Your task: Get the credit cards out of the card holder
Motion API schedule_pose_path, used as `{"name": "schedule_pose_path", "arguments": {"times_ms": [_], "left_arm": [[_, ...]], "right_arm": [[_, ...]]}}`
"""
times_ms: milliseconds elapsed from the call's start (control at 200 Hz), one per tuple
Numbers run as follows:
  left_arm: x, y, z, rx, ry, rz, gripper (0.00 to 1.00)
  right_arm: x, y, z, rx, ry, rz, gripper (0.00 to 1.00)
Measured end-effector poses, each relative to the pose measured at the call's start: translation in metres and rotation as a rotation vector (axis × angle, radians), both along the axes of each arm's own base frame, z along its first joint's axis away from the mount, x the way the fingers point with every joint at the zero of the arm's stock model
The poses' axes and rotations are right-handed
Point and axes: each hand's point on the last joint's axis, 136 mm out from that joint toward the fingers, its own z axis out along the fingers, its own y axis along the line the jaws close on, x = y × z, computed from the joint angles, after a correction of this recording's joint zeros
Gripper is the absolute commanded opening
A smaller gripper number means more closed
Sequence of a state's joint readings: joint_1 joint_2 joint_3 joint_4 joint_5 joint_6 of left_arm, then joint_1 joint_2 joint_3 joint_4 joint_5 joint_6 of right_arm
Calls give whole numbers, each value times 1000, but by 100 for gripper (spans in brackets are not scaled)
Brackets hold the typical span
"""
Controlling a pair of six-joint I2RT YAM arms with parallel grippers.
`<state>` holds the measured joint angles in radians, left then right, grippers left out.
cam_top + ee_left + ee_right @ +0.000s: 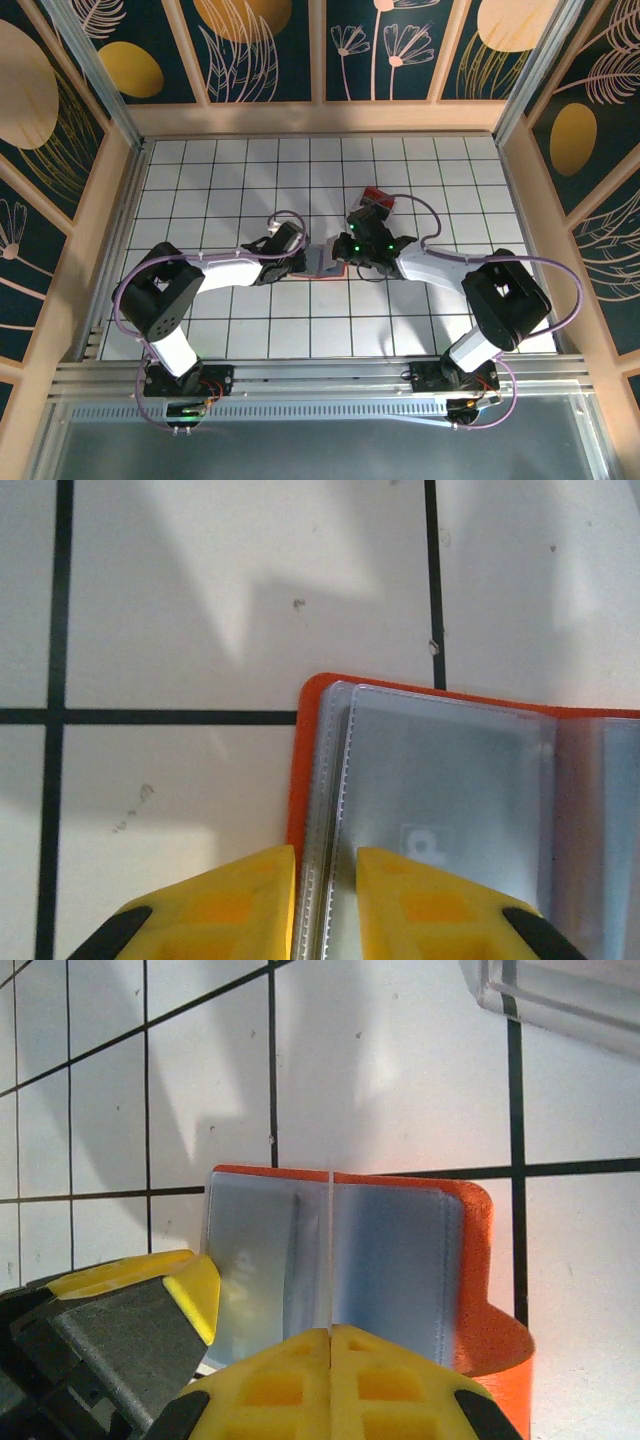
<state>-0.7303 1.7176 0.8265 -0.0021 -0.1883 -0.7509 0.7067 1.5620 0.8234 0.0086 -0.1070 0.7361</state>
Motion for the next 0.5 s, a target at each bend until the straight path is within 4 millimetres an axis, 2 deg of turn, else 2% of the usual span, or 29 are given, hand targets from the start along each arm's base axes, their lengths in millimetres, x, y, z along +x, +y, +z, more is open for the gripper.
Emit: {"name": "schedule_pose_path", "arguments": {"times_ms": [125,300,500], "left_arm": [[5,6,1,28,-15,-10,23],[9,11,2,70,-34,-22,26],[14,16,6,115,-56,-38,32]], "right_arm": [[5,2,10,-29,-32,30,0],[19,4,33,-93,-112,74,0],[35,-5,56,-201,-210,105,0]]}}
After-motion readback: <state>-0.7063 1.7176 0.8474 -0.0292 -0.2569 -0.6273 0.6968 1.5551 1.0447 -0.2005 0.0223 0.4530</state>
